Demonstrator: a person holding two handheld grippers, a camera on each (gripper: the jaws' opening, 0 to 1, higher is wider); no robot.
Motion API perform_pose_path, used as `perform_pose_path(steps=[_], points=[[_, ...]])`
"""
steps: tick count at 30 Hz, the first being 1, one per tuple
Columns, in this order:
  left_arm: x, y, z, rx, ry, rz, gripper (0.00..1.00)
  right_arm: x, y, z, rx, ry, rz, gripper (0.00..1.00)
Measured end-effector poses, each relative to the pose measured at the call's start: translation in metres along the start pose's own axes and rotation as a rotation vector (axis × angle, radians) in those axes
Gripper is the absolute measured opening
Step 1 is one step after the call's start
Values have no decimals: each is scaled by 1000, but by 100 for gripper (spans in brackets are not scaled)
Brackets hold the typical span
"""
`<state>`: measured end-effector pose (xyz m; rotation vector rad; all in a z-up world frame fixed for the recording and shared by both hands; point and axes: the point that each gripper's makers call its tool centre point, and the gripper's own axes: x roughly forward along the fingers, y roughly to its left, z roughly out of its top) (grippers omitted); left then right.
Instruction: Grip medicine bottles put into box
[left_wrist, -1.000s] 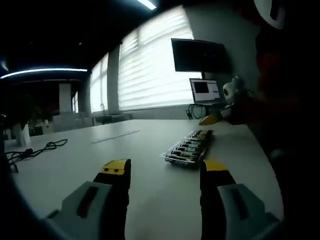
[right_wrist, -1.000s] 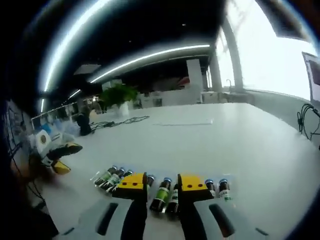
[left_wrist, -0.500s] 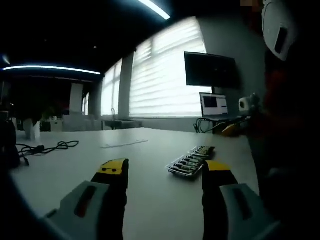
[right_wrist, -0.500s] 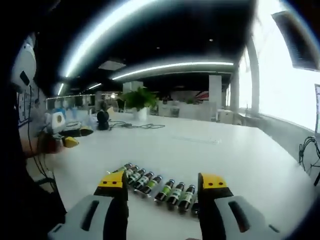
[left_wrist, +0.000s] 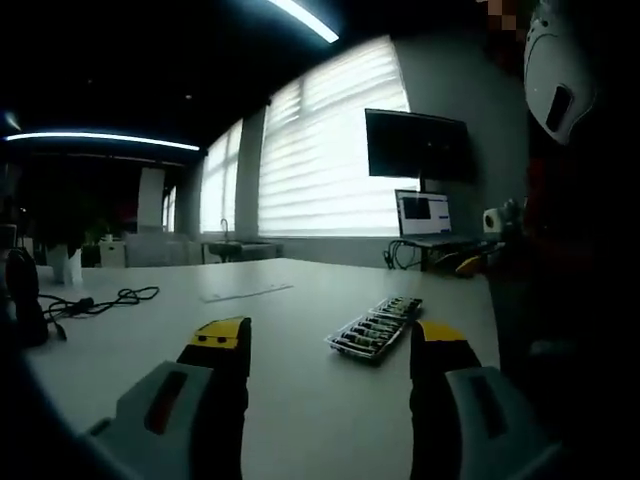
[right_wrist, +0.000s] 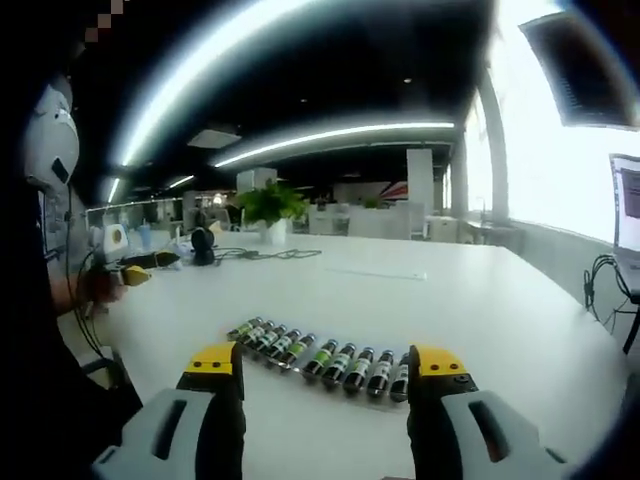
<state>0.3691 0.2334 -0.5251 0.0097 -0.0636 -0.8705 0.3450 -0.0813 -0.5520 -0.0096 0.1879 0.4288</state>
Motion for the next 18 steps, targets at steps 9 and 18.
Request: perform_pose_path(steps=[9,18], points=[[1,2,6,2,-6,10,57,-7,-6,-8,11,3,-9,60],[6,0,-1,40,21,1,56,-8,-14,-8,20,-2,-21,60]])
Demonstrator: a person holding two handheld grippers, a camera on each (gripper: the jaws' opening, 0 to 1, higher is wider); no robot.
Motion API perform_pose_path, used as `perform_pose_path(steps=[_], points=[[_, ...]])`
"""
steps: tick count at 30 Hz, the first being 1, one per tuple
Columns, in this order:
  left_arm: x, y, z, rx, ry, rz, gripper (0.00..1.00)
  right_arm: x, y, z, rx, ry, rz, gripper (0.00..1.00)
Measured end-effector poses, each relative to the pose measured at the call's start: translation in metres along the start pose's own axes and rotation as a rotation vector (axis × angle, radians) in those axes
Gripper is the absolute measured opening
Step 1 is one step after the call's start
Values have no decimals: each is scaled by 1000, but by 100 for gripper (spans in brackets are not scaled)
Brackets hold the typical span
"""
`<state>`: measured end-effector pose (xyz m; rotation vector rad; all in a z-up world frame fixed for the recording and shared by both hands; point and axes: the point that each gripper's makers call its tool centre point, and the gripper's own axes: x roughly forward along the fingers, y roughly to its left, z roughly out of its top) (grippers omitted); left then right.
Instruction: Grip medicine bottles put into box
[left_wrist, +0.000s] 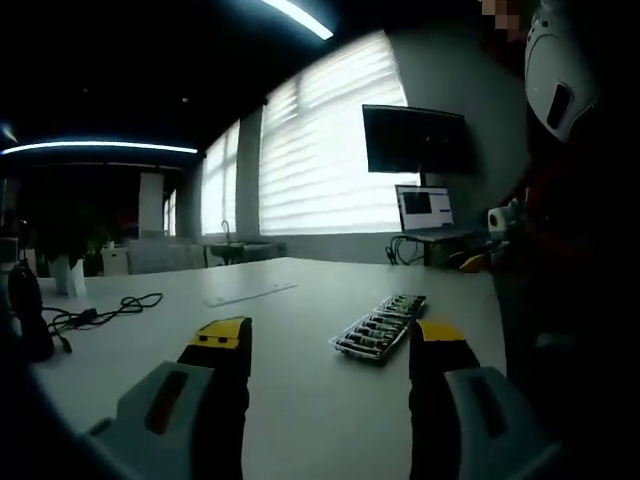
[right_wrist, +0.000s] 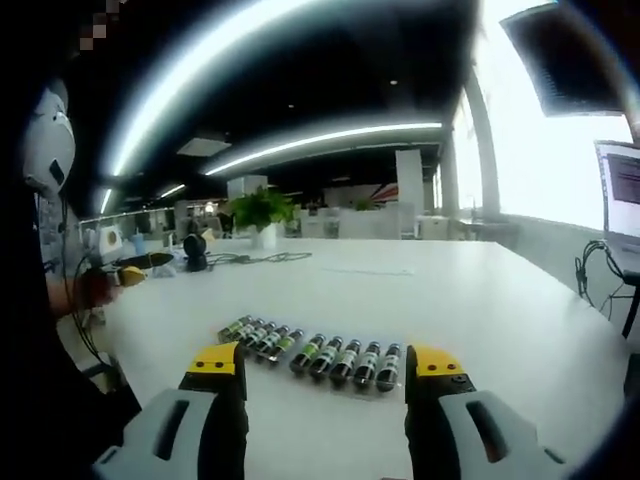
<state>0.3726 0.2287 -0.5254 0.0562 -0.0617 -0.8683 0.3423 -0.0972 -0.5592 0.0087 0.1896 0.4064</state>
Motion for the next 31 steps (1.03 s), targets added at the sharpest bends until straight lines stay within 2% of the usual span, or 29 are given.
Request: perform_pose_path(steps=[3,12,31], points=[[-1,1,3,-18,-9,-2,56,2,0,-2,-21,12,-1,60],[-3,-1,4,19,7,4,56,1,2,1,-29,3,-2,59],[-6,4,8,29,-6,13,56,-3,-1,6,-37,-7,-20,58]])
